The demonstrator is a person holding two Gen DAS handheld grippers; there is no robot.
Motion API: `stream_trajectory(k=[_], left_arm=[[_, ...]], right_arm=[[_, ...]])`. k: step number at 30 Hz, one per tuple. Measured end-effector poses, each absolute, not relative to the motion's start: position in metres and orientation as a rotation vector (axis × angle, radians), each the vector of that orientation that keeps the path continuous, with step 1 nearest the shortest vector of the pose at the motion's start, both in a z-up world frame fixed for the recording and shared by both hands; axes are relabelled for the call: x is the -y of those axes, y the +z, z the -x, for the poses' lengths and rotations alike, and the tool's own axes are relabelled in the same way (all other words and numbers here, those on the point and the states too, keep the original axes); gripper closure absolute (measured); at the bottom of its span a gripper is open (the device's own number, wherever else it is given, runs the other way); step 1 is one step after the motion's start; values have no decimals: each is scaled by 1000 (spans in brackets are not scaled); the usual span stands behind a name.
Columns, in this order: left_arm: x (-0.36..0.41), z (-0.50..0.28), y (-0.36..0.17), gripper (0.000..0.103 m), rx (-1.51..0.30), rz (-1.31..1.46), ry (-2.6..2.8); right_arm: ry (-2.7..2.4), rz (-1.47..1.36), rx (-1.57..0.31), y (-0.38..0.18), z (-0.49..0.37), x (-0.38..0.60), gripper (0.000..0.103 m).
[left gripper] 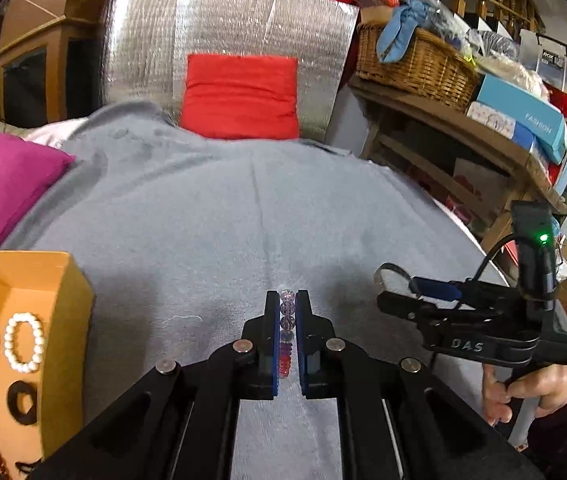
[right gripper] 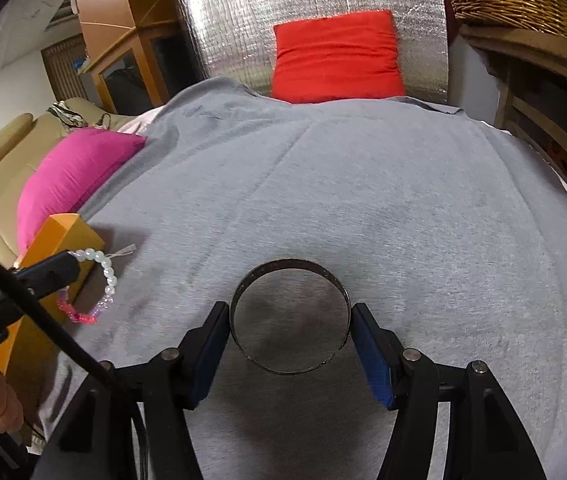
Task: Organize jewelry
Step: 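Carry the silver bangle and pink-white bracelet in both grippers over the orange box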
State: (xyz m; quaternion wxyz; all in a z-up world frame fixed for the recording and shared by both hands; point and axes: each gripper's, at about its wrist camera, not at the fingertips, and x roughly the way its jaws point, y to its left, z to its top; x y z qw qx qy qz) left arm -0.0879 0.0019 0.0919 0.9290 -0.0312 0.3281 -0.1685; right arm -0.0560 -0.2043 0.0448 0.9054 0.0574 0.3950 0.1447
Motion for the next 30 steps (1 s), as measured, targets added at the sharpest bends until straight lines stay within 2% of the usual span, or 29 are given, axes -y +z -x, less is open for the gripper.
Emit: stream_trajectory(k=[10,17,30], left_arm=[[-45,159,134,96,-605,91,-272],[-119,226,162,96,-595,52,-133],[-219,291,136,96,-649,102,-2]], right_arm=[[410,-121,-745,77,95,164,39],[532,-86,-688,103,137,107,39],[824,135,-694,134,212,-51,39]])
